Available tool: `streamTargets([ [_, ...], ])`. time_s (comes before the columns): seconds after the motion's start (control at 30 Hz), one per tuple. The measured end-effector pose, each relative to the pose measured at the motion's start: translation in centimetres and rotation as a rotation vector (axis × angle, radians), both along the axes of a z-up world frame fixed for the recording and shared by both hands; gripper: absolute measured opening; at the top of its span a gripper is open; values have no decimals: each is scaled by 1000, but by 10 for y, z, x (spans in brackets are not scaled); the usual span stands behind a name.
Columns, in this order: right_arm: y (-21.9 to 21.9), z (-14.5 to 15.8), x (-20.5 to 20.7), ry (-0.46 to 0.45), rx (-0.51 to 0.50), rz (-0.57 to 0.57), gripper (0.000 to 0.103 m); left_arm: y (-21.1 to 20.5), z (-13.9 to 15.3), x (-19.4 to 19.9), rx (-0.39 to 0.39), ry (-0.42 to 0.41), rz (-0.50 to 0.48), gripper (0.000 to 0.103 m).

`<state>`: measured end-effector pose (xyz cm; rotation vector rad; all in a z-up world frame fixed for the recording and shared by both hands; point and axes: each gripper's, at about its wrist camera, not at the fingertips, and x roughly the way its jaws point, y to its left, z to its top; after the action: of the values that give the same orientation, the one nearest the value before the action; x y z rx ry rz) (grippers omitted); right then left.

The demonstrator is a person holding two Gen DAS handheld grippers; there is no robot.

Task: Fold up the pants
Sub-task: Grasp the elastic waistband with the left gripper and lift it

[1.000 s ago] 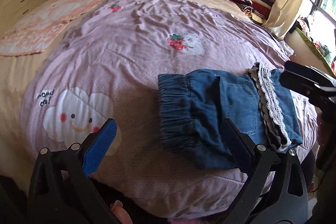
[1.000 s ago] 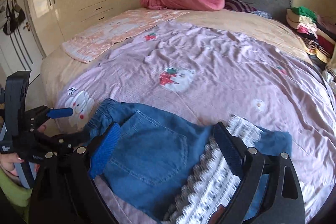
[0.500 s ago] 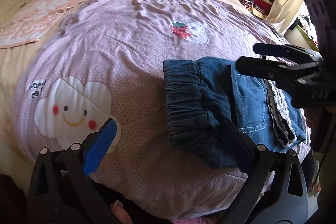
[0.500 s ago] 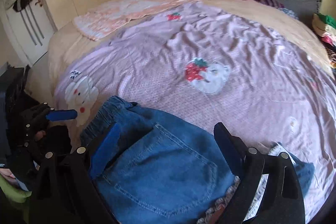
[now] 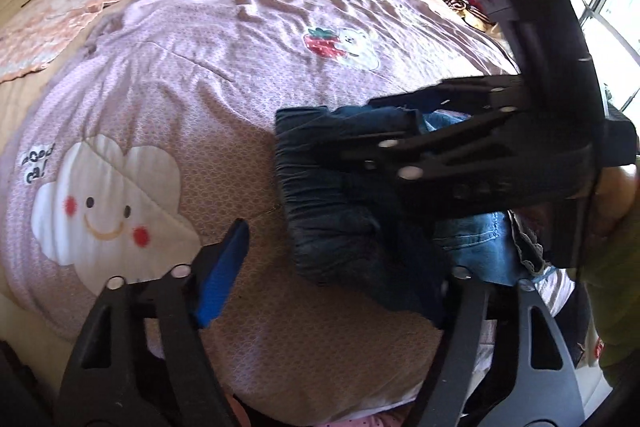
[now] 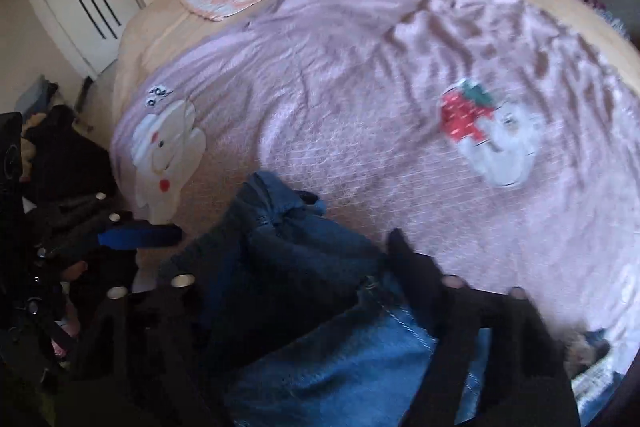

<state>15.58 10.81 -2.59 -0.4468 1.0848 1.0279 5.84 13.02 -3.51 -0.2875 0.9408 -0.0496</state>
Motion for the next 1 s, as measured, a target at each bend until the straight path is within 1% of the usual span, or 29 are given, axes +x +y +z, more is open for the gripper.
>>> streamTargets([
  [0.03,0,-1,0,34,25,14,44,0,-1,1,-1,0,-3,59],
  [0.07,0,-1,0,47,35,18,38,0,-1,1,-5,2,-5,58],
  [0.13,-4,1,-1,61,55,17,34,-1,-1,2,-18,1,-15,54],
  [0.2,-9,4,0,73,78,6,30,-2,-1,2,-21,1,-19,53],
  [0.37,-23,18,0,88,138,-15,26,-4,-1,3,-30,9,-19,55],
  [0.5,-34,28,-2,90,174,-22,24,-7,-2,4,-39,14,-26,54],
  [0.53,-36,30,-3,86,179,-25,23,-8,-1,4,-46,13,-34,44],
  [0.57,-38,32,-3,86,184,-27,22,-10,-1,4,-61,14,-44,37],
  [0.67,-46,39,-5,80,204,-31,21,-14,3,3,-55,10,-49,35],
  [0.77,-54,46,-5,79,231,-38,16,-13,9,2,-80,4,-48,33],
  [1.0,-70,61,-10,60,274,-43,14,-25,24,0,-80,-16,-60,32],
])
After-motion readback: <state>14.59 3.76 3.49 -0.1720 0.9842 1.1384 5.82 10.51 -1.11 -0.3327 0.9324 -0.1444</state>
